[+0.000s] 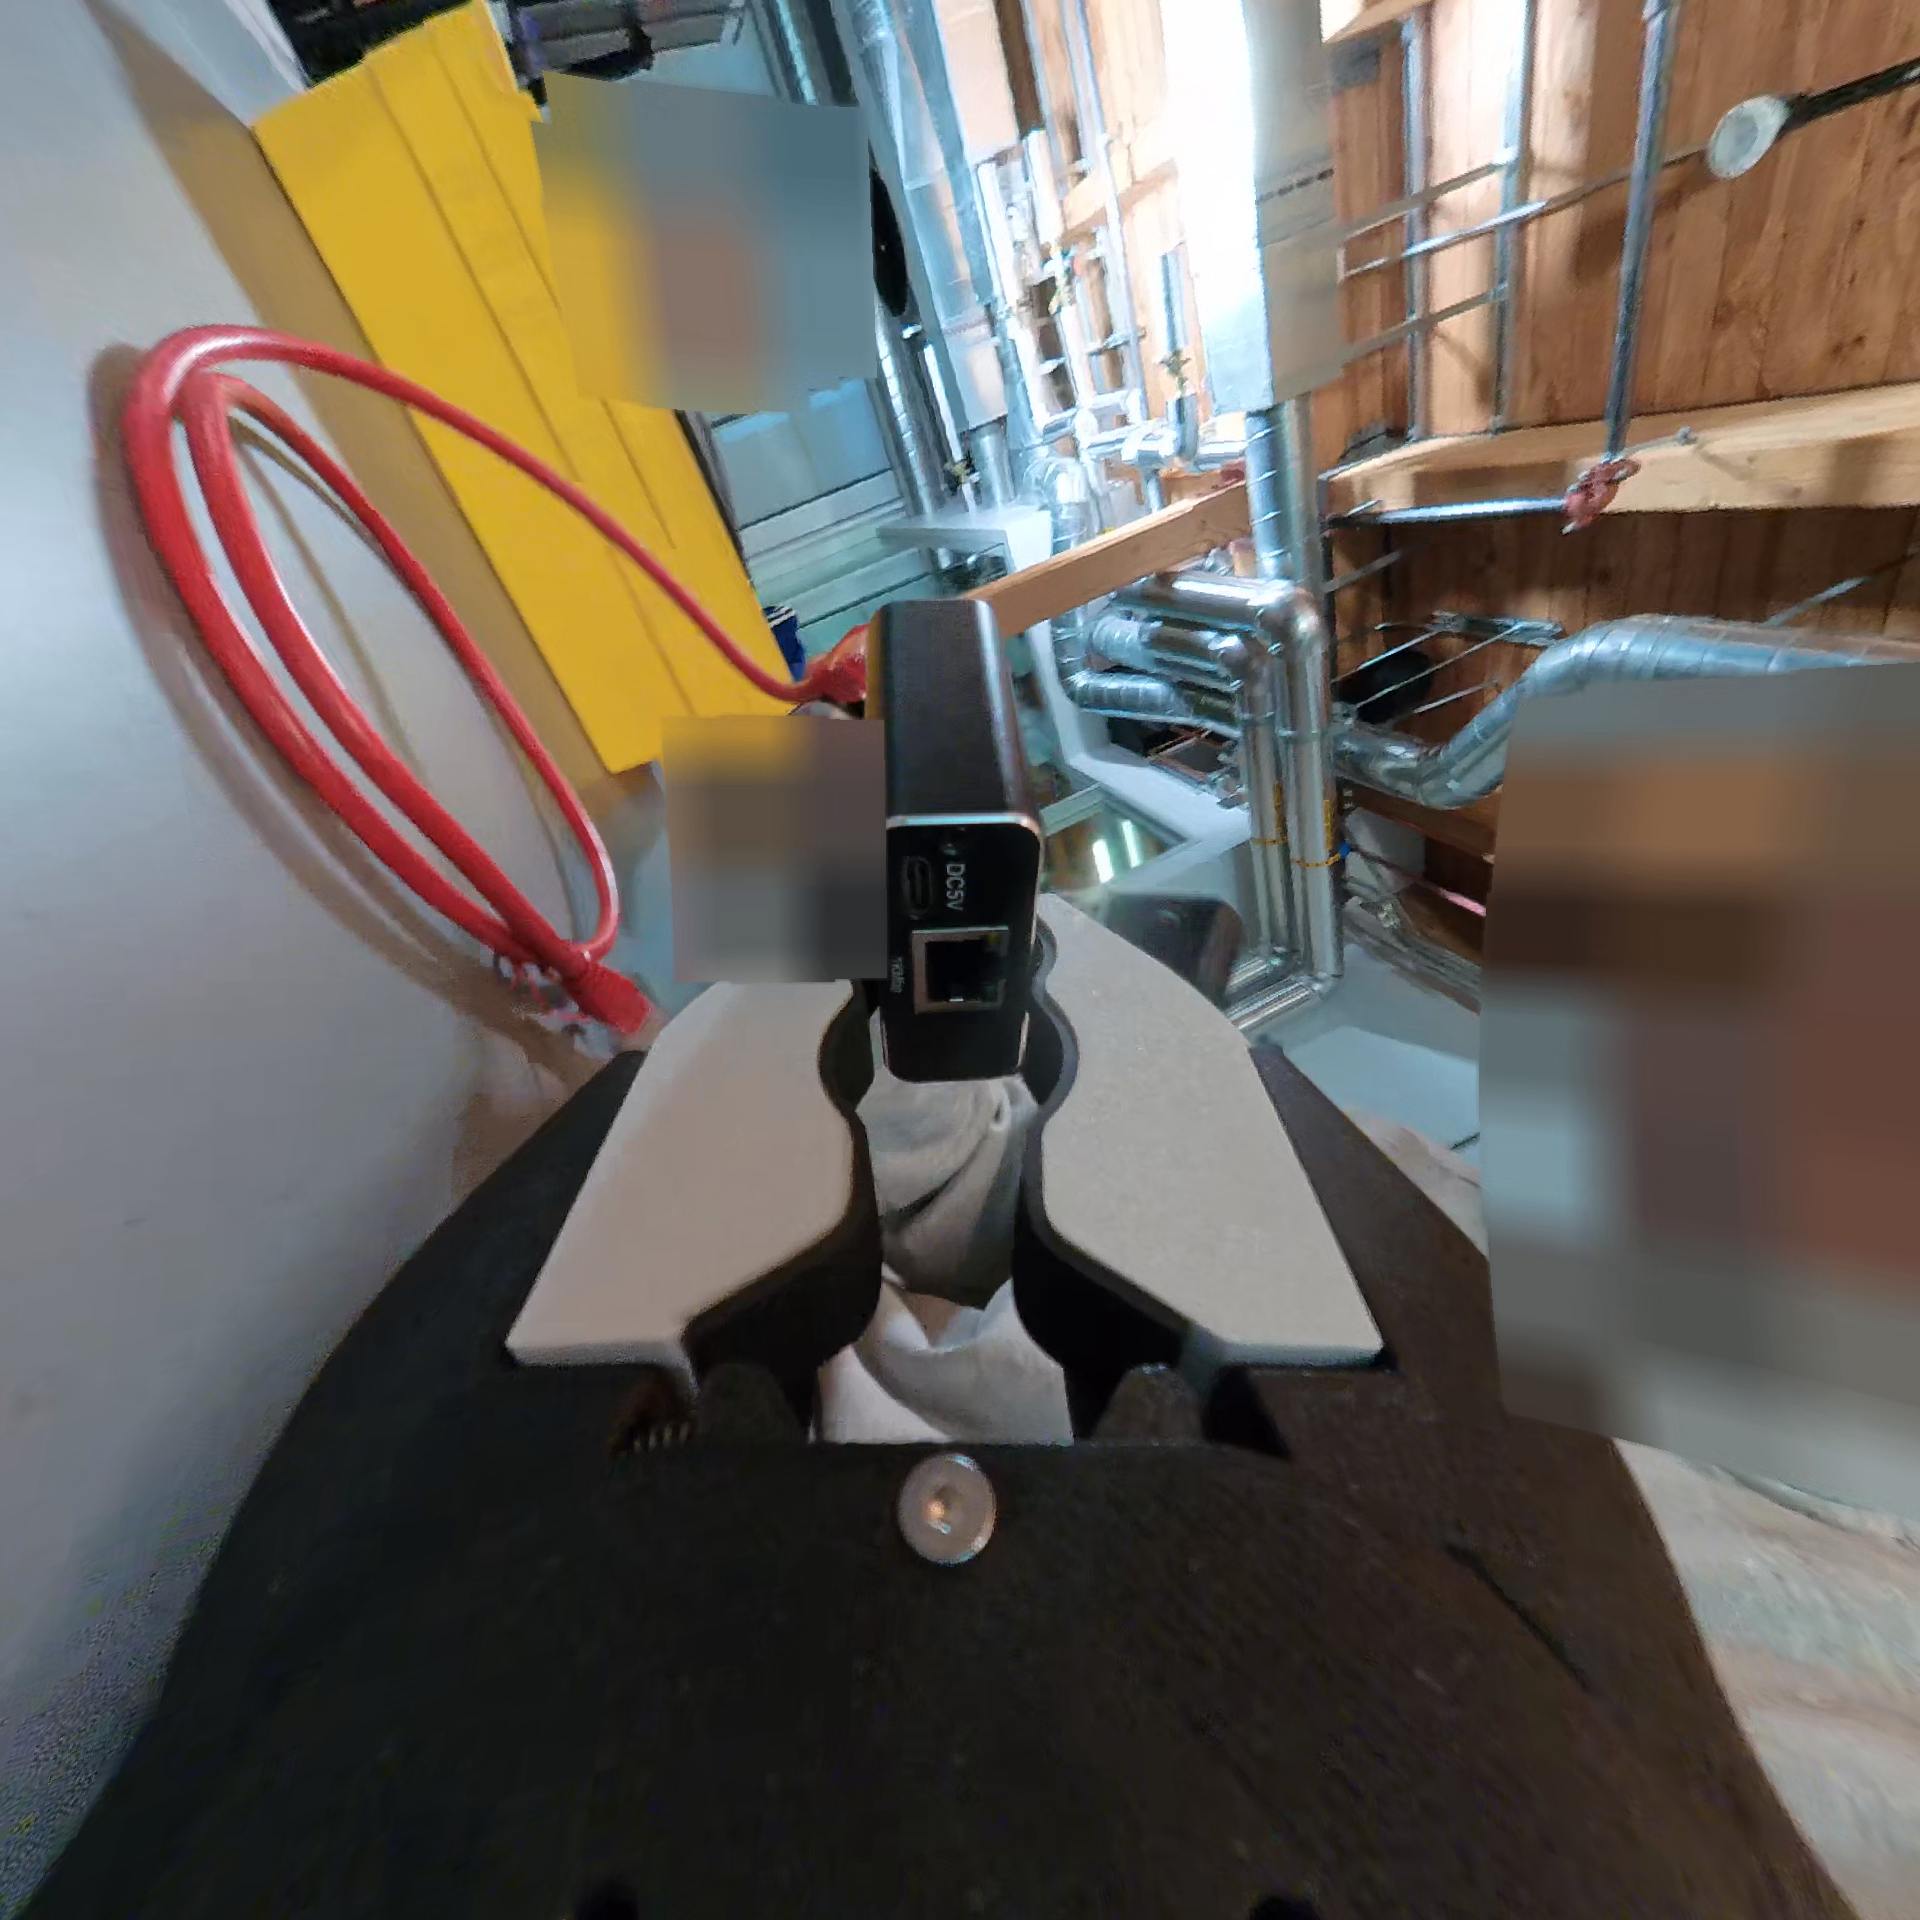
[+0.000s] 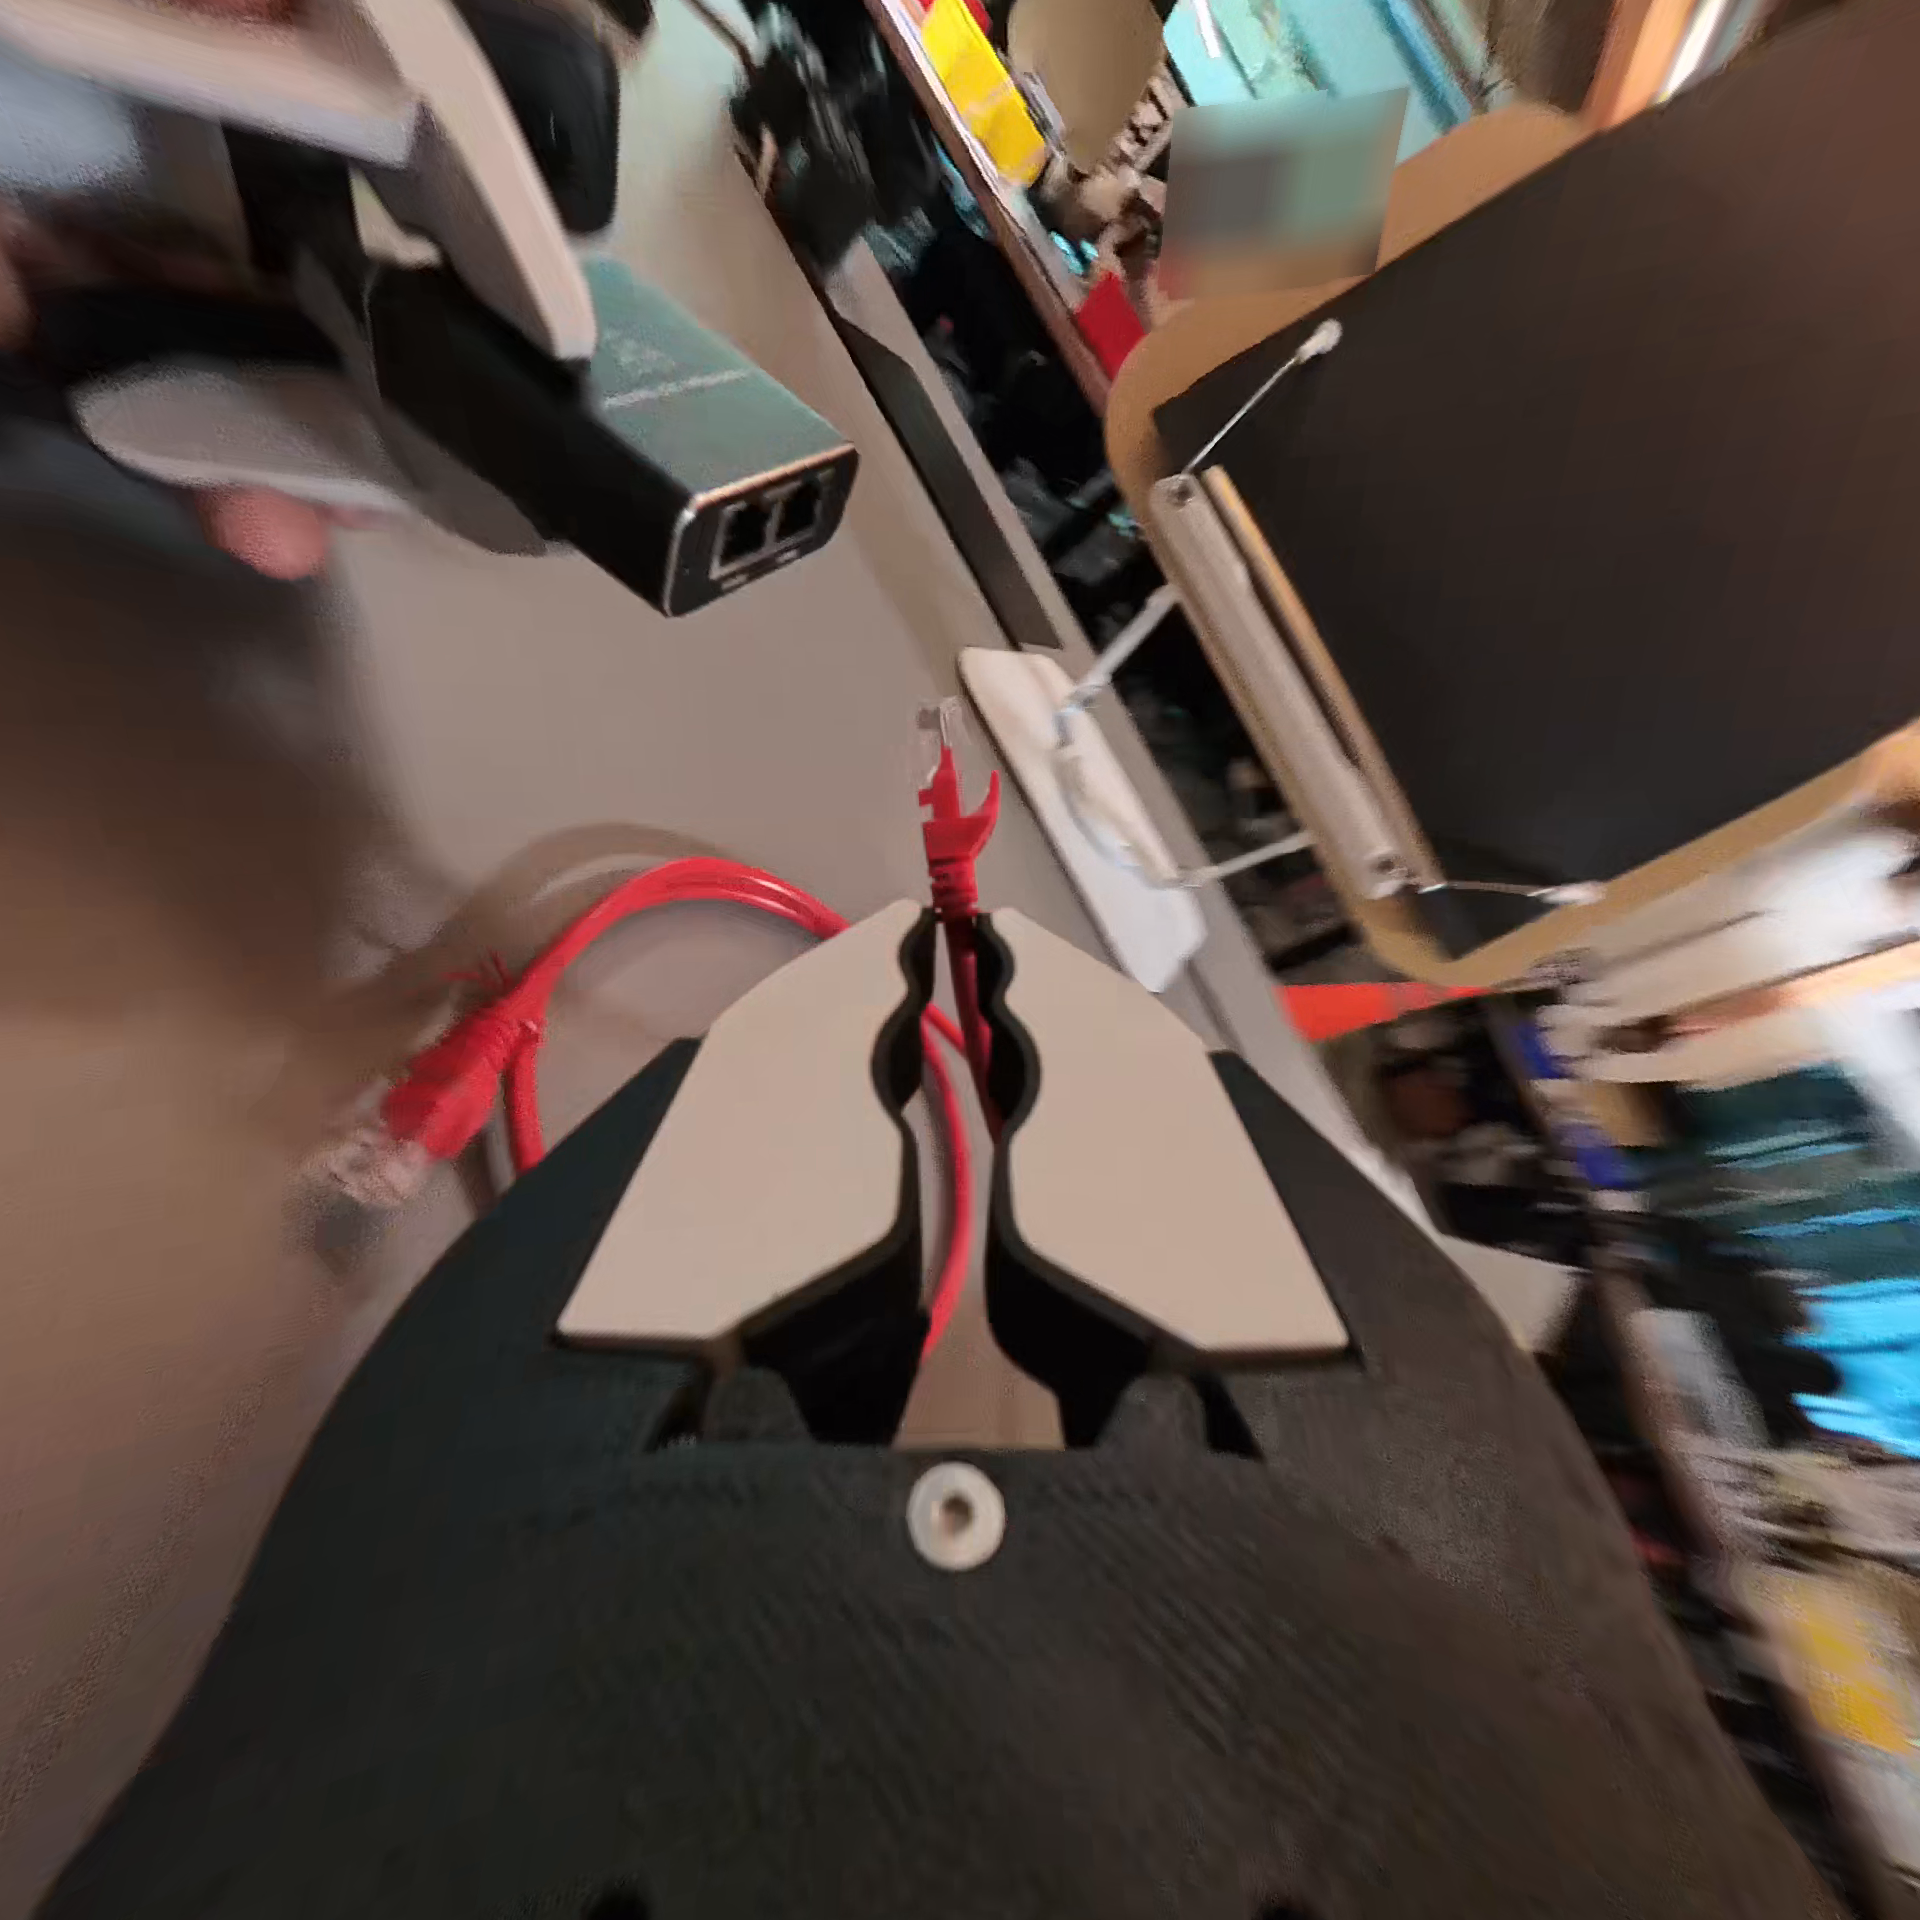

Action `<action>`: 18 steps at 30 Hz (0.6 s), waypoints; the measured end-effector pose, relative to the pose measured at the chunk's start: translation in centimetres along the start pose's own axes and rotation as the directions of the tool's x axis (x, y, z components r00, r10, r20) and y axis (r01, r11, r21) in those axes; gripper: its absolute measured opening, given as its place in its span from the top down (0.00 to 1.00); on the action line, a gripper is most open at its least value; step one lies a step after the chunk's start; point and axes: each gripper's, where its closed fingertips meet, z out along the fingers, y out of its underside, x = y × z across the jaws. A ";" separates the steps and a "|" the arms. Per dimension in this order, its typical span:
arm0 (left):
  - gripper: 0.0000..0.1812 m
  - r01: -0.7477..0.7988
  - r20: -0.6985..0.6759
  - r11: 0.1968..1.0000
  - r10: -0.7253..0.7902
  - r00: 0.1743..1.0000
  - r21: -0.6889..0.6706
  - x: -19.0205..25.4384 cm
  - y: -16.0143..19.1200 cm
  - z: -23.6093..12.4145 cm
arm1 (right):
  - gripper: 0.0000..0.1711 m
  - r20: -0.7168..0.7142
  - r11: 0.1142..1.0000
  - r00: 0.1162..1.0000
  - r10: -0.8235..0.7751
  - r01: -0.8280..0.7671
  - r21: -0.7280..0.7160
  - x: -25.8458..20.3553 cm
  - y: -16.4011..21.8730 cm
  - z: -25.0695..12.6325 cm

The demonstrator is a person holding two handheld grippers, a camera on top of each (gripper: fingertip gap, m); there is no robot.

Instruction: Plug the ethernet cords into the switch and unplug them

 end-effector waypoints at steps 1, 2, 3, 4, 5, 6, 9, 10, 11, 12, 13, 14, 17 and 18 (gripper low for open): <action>0.87 -0.013 0.024 1.000 0.014 1.000 -0.022 -0.2 0.4 0.2 | 0.96 -0.034 0.994 0.994 -0.105 0.104 -0.025 -0.3 -0.1 0.1; 0.87 -0.024 0.042 0.999 0.026 0.999 -0.047 -0.4 0.8 0.4 | 0.96 -0.061 0.979 0.978 -0.201 0.199 -0.042 -0.6 -0.3 0.1; 0.87 -0.032 0.055 0.997 0.036 0.998 -0.071 -0.6 1.1 0.6 | 0.96 -0.079 0.960 0.957 -0.279 0.275 -0.049 -0.9 -0.5 0.1; 0.87 -0.039 0.067 0.995 0.045 0.997 -0.088 -0.7 1.4 0.7 | 0.96 -0.077 0.943 0.940 -0.333 0.331 -0.045 -1.3 -0.7 0.1; 0.87 -0.043 0.075 0.994 0.051 0.996 -0.099 -0.8 1.6 0.8 | 0.96 -0.069 0.931 0.928 -0.366 0.365 -0.032 -1.8 -0.7 0.1; 0.87 -0.044 0.076 0.993 0.052 0.996 -0.107 -0.8 1.7 0.9 | 0.97 -0.063 0.923 0.921 -0.384 0.384 -0.017 -2.0 -0.7 0.1; 0.87 -0.028 0.065 0.991 0.037 0.997 -0.128 -0.7 1.9 0.8 | 0.96 -0.024 0.902 0.907 -0.421 0.421 0.093 -3.0 -1.2 -0.5; 0.87 -0.021 0.066 0.990 0.030 0.997 -0.140 -0.7 2.1 0.7 | 0.97 -0.037 0.890 0.899 -0.437 0.438 0.128 -2.9 -1.4 -0.8; 0.87 -0.010 0.075 0.987 0.022 0.997 -0.158 -0.8 2.4 0.7 | 0.97 -0.056 0.881 0.892 -0.448 0.451 0.142 -2.6 -1.6 -1.1; 0.87 -0.001 0.083 0.984 0.016 0.996 -0.177 -0.9 2.7 0.6 | 0.97 -0.067 0.878 0.891 -0.449 0.454 0.148 -2.4 -1.7 -1.2; 0.87 0.004 0.085 0.980 0.013 0.996 -0.199 -0.9 3.0 0.6 | 0.97 -0.070 0.879 0.893 -0.444 0.450 0.159 -2.4 -1.8 -1.4; 0.87 0.012 0.089 0.976 0.007 0.996 -0.219 -0.9 3.3 0.5 | 0.97 -0.066 0.877 0.894 -0.443 0.447 0.176 -2.6 -2.0 -1.5; 0.87 0.035 0.090 0.968 -0.012 0.996 -0.247 -0.9 3.7 0.4 | 0.97 -0.058 0.850 0.874 -0.483 0.484 0.207 -3.4 -2.4 -1.7; 0.87 0.044 0.090 0.968 -0.022 0.996 -0.246 -1.0 3.7 0.4 | 0.97 -0.065 0.835 0.859 -0.507 0.509 0.211 -3.7 -2.4 -1.7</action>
